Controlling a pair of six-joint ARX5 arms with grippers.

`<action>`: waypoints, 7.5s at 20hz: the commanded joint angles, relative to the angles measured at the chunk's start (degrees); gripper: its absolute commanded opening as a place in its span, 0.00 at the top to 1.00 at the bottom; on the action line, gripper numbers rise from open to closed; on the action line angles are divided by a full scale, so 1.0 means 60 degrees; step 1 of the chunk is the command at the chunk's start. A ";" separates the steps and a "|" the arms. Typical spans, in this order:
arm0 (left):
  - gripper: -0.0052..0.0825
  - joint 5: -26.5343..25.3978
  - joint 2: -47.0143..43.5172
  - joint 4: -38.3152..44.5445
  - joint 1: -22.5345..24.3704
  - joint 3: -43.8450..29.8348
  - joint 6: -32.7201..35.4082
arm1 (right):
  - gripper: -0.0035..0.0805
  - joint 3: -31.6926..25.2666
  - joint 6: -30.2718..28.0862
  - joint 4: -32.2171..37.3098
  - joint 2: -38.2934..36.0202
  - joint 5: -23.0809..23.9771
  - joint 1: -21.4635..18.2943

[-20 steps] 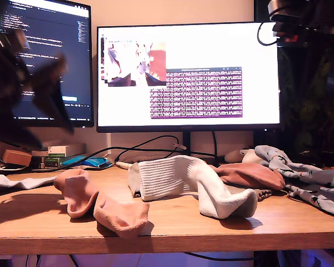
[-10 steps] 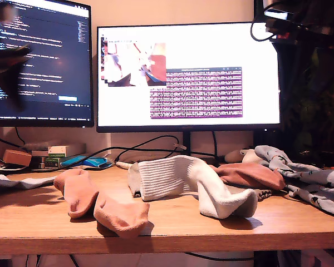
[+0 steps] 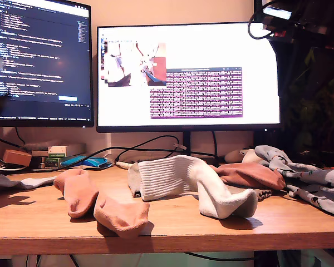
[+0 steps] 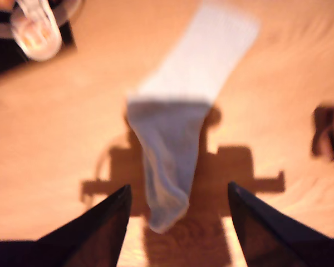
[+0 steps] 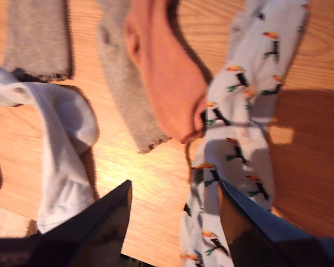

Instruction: Pair up the socks based on colour and pattern, by placing them on top of one another

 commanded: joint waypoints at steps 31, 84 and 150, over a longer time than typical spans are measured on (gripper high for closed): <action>0.75 0.2510 0.0459 -0.3464 -0.0586 -0.0109 -0.1213 | 0.43 -0.0171 -0.0044 0.0011 0.0051 -0.0106 0.0047; 0.93 0.3847 0.3180 0.0616 -0.1927 0.1763 0.0743 | 0.97 -0.3359 -0.0087 0.2575 -0.4109 -0.0550 0.0171; 0.96 0.3231 0.2299 0.1519 -0.4739 0.1829 0.5227 | 0.97 -0.3359 -0.0761 0.2324 -0.3650 -0.1027 0.1107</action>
